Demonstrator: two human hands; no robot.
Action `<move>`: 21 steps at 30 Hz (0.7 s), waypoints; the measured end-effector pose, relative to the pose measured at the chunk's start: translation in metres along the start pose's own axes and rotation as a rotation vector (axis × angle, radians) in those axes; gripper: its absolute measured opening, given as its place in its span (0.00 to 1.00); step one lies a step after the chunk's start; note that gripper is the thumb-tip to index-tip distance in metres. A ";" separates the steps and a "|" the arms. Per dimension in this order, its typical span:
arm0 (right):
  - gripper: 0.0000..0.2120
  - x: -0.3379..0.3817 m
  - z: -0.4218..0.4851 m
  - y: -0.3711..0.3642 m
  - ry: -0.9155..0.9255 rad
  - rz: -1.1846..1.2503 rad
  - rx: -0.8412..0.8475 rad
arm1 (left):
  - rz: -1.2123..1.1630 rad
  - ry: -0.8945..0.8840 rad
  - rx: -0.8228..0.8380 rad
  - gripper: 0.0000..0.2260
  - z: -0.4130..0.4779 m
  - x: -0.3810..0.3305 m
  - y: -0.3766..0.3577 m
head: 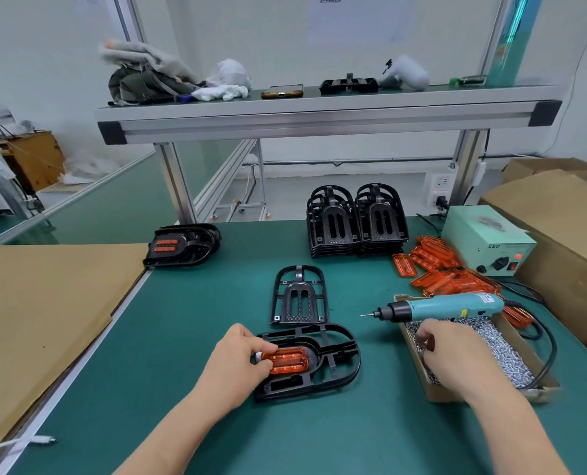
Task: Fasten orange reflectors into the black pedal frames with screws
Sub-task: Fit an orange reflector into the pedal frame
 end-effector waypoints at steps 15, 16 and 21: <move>0.08 -0.005 0.004 -0.003 -0.005 0.057 0.001 | -0.041 -0.145 -0.048 0.08 -0.018 -0.003 0.007; 0.08 -0.004 0.004 -0.003 -0.001 0.057 0.000 | -0.034 -0.144 -0.052 0.08 -0.017 -0.003 0.008; 0.08 -0.005 0.005 -0.002 0.002 0.054 -0.007 | 0.056 -0.148 -0.111 0.05 -0.017 -0.005 0.011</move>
Point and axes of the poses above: each hand's wrist, its own z-axis towards the middle knuckle, its own y-axis out of the back of the hand, x = y × z, the point moved 9 cm from there along z, towards the middle knuckle, and after that the axes turned 3 degrees about -y, right-handed, at the moved point
